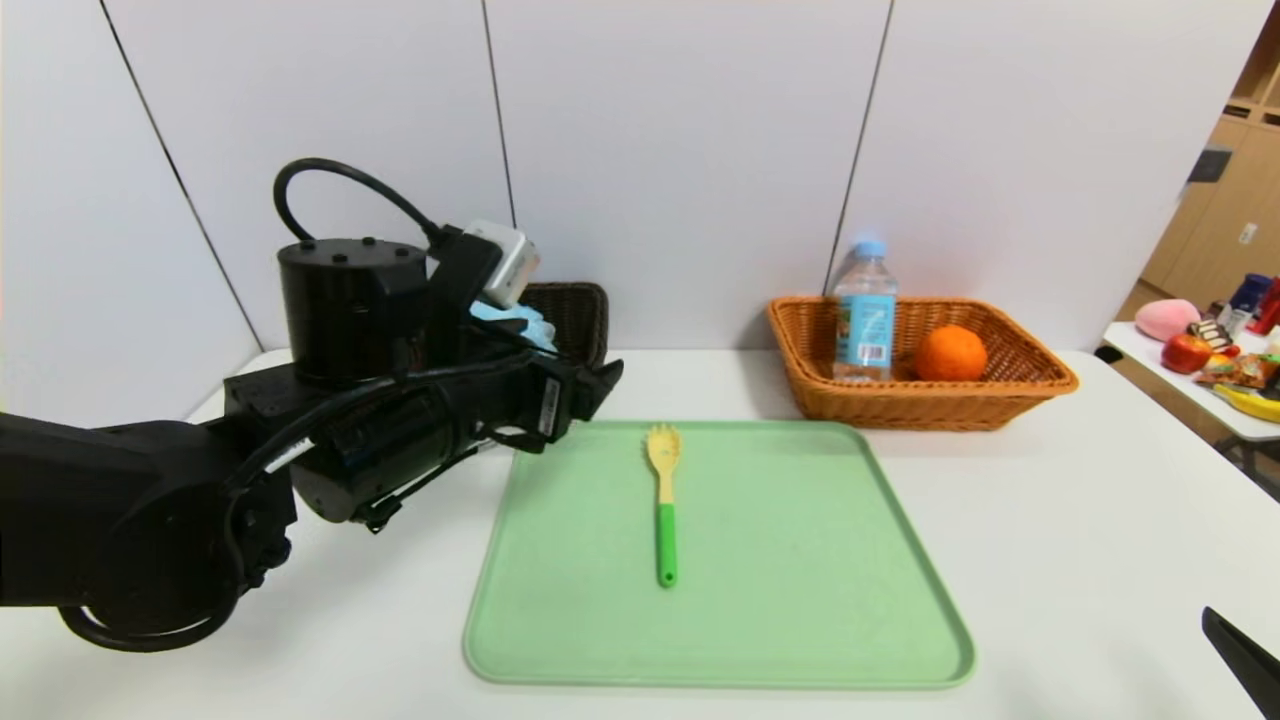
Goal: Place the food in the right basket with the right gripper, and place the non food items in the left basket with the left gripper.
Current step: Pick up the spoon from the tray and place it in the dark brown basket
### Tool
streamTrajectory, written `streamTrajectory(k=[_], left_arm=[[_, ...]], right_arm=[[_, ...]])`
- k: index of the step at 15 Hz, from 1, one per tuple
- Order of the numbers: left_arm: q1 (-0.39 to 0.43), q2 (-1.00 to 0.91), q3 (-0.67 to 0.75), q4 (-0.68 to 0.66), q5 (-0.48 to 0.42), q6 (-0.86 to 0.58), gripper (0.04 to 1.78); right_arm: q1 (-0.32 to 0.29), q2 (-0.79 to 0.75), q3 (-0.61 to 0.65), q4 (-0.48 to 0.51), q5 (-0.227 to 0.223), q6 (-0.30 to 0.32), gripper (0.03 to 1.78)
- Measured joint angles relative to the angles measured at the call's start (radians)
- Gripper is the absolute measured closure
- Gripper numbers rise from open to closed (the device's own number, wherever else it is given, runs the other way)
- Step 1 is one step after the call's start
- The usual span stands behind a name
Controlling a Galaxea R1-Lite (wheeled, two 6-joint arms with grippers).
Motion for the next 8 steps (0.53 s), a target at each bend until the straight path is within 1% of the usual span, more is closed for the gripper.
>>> streamTrajectory(k=[2, 4, 6, 8], left_arm=[[-0.068, -0.031, -0.051, 0.196, 0.025, -0.076, 0.16], [-0.118, -0.045, -0.121, 0.384, 0.057, -0.168, 0.15], [-0.14, -0.029, -0.215, 0.544, 0.066, -0.267, 0.15], [-0.162, 0.014, -0.308, 0.664, 0.069, -0.391, 0.15]], right_arm=[[0.0, -0.002, 0.002, 0.0, 0.001, 0.0, 0.11], [0.0, -0.003, 0.004, 0.0, 0.001, 0.0, 0.11], [0.0, -0.004, 0.005, 0.002, 0.0, 0.0, 0.11], [0.0, -0.005, 0.003, 0.002, 0.001, 0.0, 0.11]])
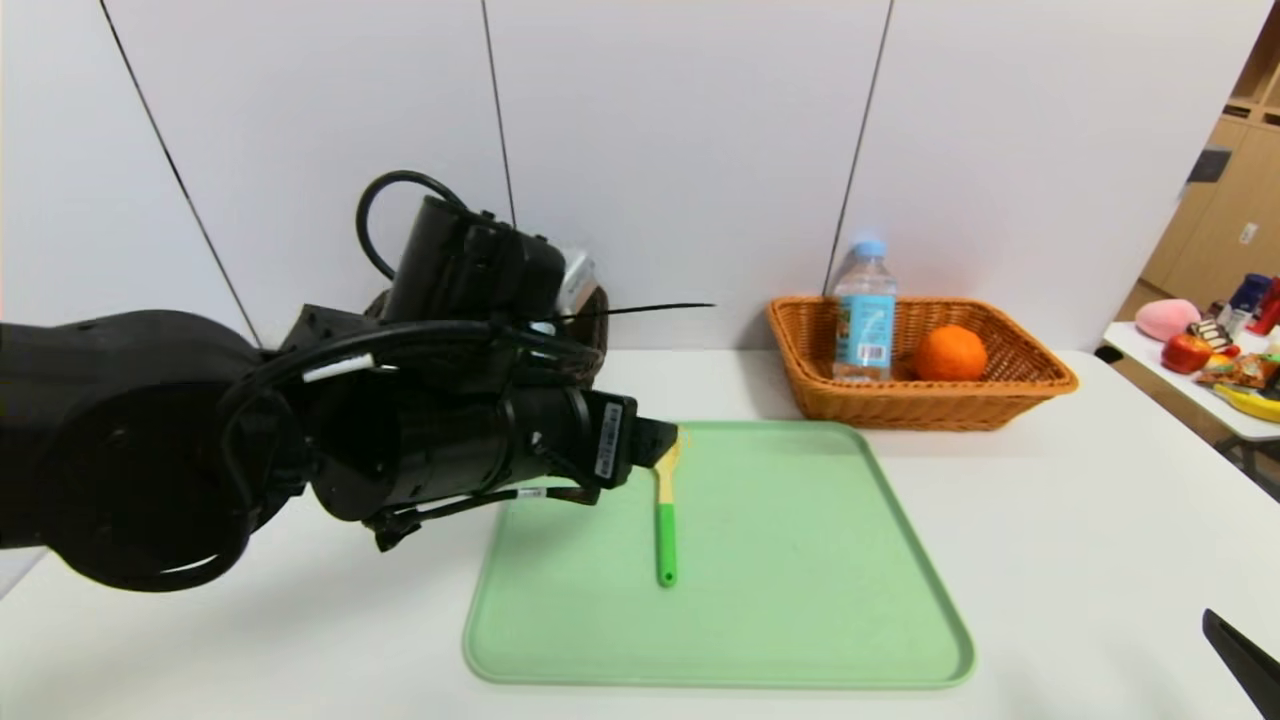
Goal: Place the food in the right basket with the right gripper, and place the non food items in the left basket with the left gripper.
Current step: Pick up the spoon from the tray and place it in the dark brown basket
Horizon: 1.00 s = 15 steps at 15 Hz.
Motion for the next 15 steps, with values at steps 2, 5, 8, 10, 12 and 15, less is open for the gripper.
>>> streamTrajectory(k=[2, 5, 8, 10, 12, 15], left_arm=[[-0.024, 0.051, -0.047, 0.056, 0.003, -0.092, 0.14], [-0.04, 0.142, -0.092, 0.055, 0.008, -0.161, 0.13], [-0.047, 0.245, -0.12, 0.051, 0.028, -0.223, 0.13], [-0.047, 0.306, -0.124, 0.037, 0.064, -0.234, 0.13], [-0.042, 0.361, -0.125, -0.014, 0.075, -0.236, 0.13], [-0.022, 0.406, -0.127, -0.047, 0.078, -0.234, 0.13]], right_arm=[[0.001, -0.006, -0.001, 0.0, 0.0, -0.001, 0.11], [0.003, -0.013, -0.003, 0.0, 0.002, -0.001, 0.11], [0.006, -0.022, -0.001, 0.001, 0.008, 0.0, 0.11], [0.008, -0.028, -0.003, 0.001, 0.01, -0.001, 0.11], [0.01, -0.033, -0.004, 0.001, 0.011, -0.001, 0.11], [0.012, -0.037, -0.005, 0.001, 0.011, -0.001, 0.11]])
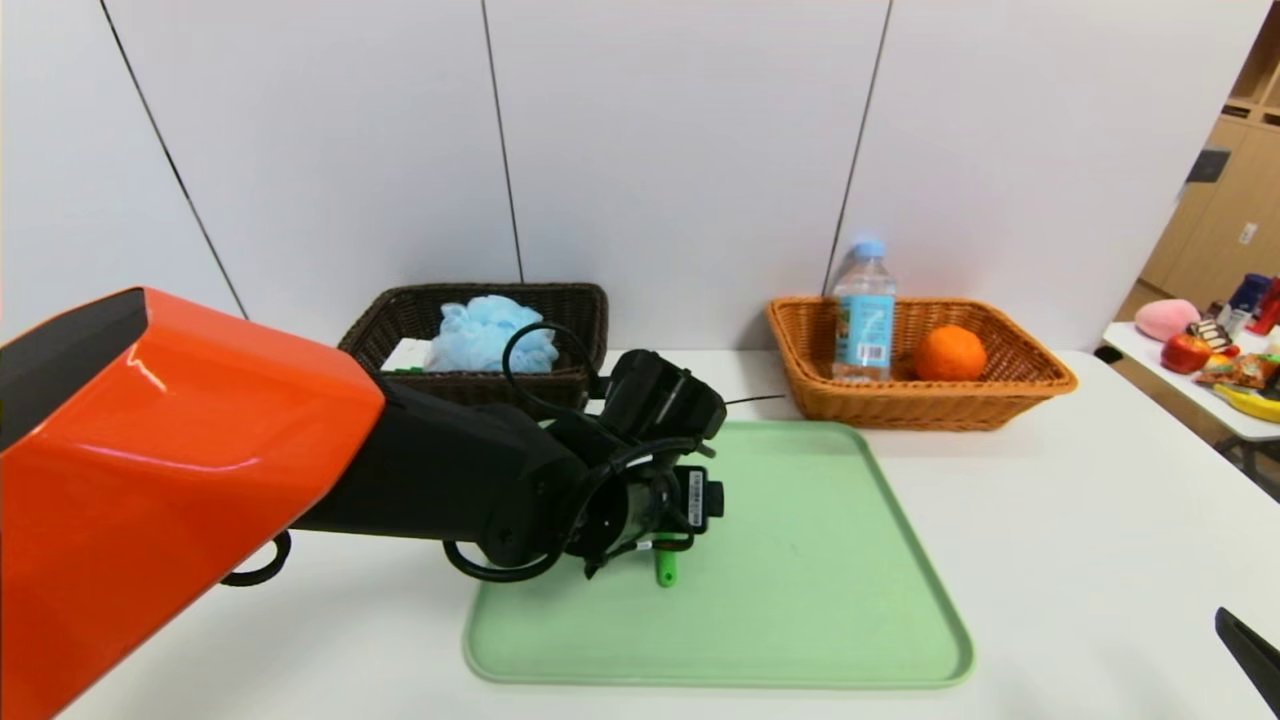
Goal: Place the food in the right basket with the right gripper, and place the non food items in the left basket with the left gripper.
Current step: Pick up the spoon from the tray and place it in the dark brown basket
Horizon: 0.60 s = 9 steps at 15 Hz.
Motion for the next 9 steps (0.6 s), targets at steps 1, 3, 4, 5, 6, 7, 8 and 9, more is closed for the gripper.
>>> streamTrajectory(k=[1, 3, 4, 5, 6, 7, 8, 9], left_arm=[[0.004, 0.008, 0.003, -0.001, 0.001, -0.002, 0.13], [0.015, 0.016, 0.009, 0.0, -0.001, 0.003, 0.13], [0.02, 0.018, 0.01, 0.001, -0.001, 0.004, 0.13], [0.023, 0.019, 0.01, 0.002, -0.001, 0.005, 0.13], [0.024, 0.019, 0.011, 0.003, -0.001, 0.007, 0.13], [0.024, 0.02, 0.011, 0.003, -0.001, 0.009, 0.13], [0.024, 0.02, 0.011, 0.004, -0.001, 0.011, 0.13], [0.025, 0.021, 0.012, 0.005, -0.001, 0.019, 0.13]], right_arm=[[0.0, 0.0, 0.001, 0.0, 0.002, -0.001, 0.11], [0.0, 0.0, 0.001, 0.0, 0.022, -0.001, 0.11], [0.0, 0.001, 0.001, 0.0, 0.025, -0.001, 0.11], [0.0, 0.001, 0.001, 0.0, 0.026, -0.001, 0.11], [0.0, 0.001, 0.001, 0.0, 0.026, -0.001, 0.11], [0.0, 0.001, 0.001, 0.0, 0.025, -0.001, 0.11], [0.0, 0.001, 0.001, 0.0, 0.026, -0.001, 0.11], [0.0, 0.001, 0.001, 0.0, 0.025, -0.001, 0.11]])
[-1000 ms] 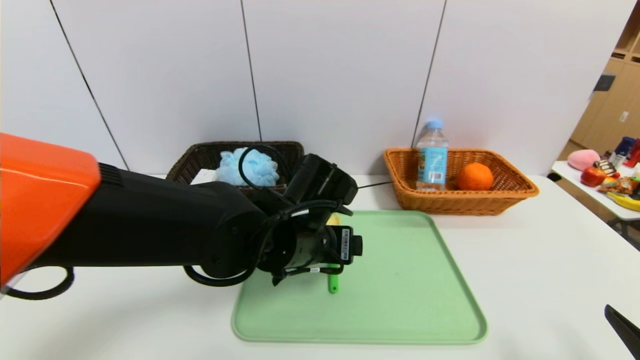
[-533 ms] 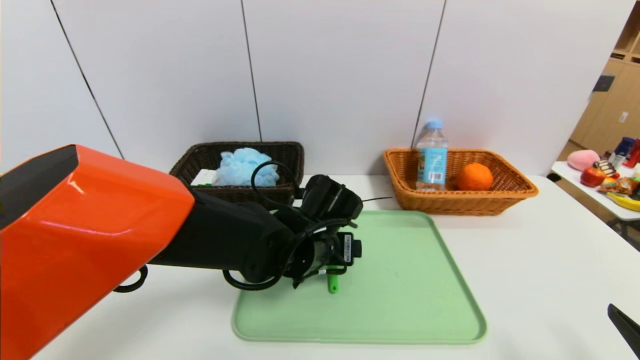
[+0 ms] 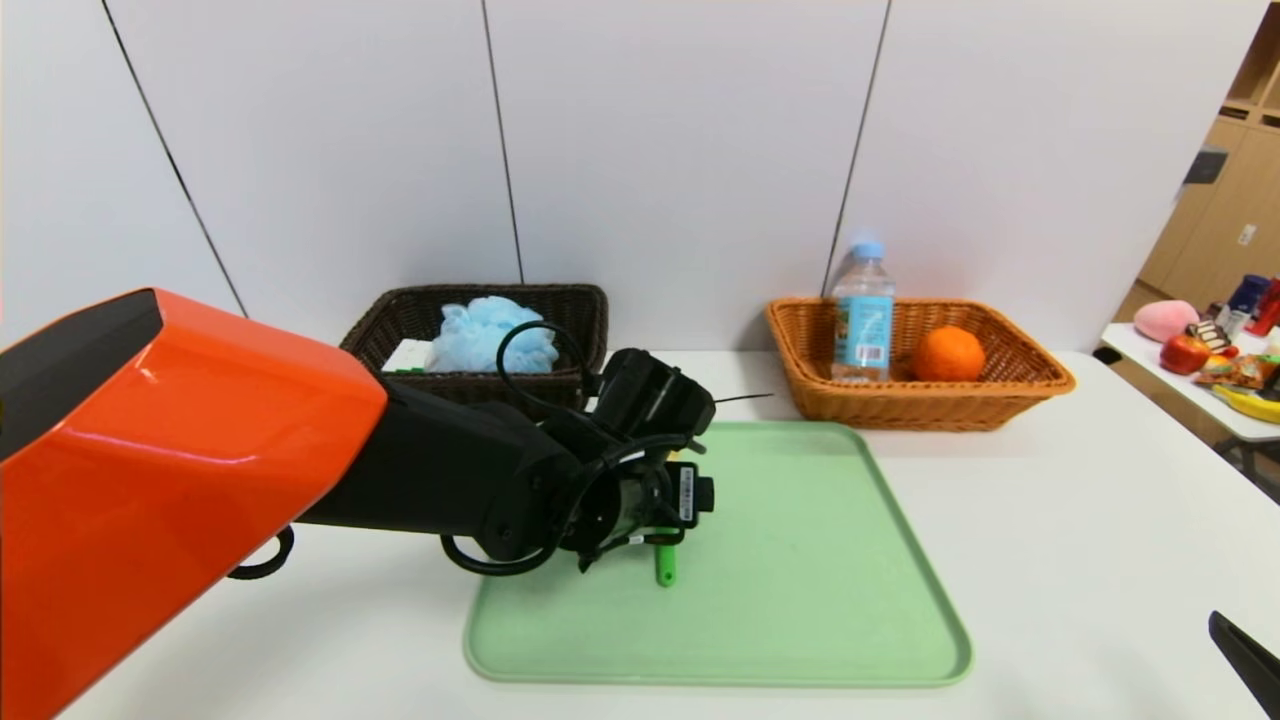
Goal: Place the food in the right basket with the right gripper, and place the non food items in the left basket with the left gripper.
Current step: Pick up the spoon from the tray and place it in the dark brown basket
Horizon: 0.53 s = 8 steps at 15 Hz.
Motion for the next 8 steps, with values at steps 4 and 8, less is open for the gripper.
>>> streamTrajectory(k=[4, 8], left_arm=[[-0.001, 0.008, 0.009, 0.002, 0.054, 0.079, 0.13], [-0.001, 0.013, 0.015, -0.019, 0.092, 0.159, 0.13]], right_arm=[[0.0, 0.0, -0.001, 0.0, 0.0, 0.0, 0.11], [0.0, -0.001, -0.001, 0.0, 0.0, 0.0, 0.11]])
